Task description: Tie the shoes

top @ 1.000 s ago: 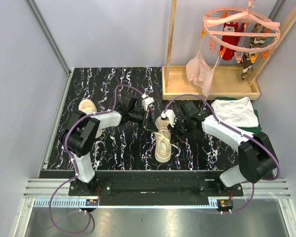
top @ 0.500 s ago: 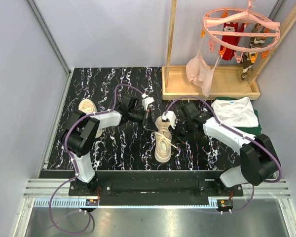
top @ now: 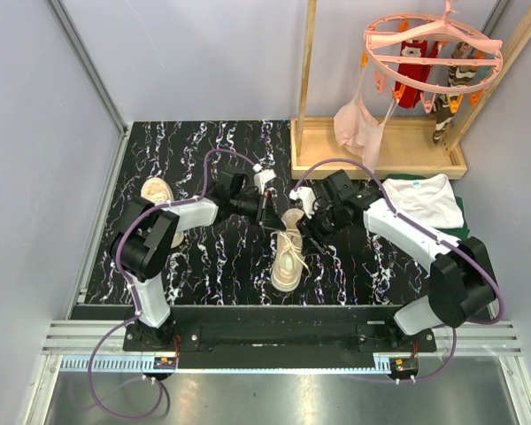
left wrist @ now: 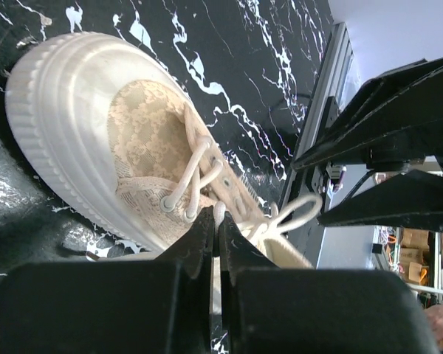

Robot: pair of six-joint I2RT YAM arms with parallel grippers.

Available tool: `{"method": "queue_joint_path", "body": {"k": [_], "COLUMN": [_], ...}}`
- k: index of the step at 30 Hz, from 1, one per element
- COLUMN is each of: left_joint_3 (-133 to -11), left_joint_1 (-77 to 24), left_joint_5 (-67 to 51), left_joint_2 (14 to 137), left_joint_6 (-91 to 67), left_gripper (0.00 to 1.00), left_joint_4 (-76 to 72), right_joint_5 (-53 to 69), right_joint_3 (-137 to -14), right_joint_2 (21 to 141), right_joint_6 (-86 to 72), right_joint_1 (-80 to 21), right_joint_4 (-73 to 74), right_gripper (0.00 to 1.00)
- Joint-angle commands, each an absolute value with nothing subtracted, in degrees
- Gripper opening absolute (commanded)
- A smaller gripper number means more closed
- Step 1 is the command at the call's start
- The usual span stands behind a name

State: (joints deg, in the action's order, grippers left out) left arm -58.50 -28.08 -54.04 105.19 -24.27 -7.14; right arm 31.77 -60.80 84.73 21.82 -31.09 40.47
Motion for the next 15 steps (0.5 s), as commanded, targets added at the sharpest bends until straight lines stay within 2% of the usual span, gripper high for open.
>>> {"method": "queue_joint_path", "body": {"k": [1, 4, 6, 15], "left_joint_3": [-58.7, -59.4, -59.6, -59.4], "left_joint_1": [-27.9, -27.9, -27.9, -27.8], "left_joint_5": [-51.8, -51.9, -52.0, -52.2], "left_joint_2": [105.1, 105.6, 105.8, 106.1], "left_joint_6": [-25.3, -25.7, -25.7, -25.8], "left_gripper": [0.0, 0.0, 0.0, 0.0], "left_joint_4": [-11.9, -11.9, -11.8, -12.0], "right_joint_5": [32.8, 33.5, 34.4, 34.2], "right_joint_3": [-63.5, -64.9, -66.1, -73.0], "right_joint_2": [83.8, 84.2, 84.5, 88.8], "right_joint_6": [18.8, 17.6, 16.4, 14.8], "right_joint_1": [-30.6, -30.6, -30.6, -33.6], "right_joint_4": [42.5, 42.5, 42.4, 44.1], "right_gripper": [0.55, 0.53, 0.47, 0.4]}}
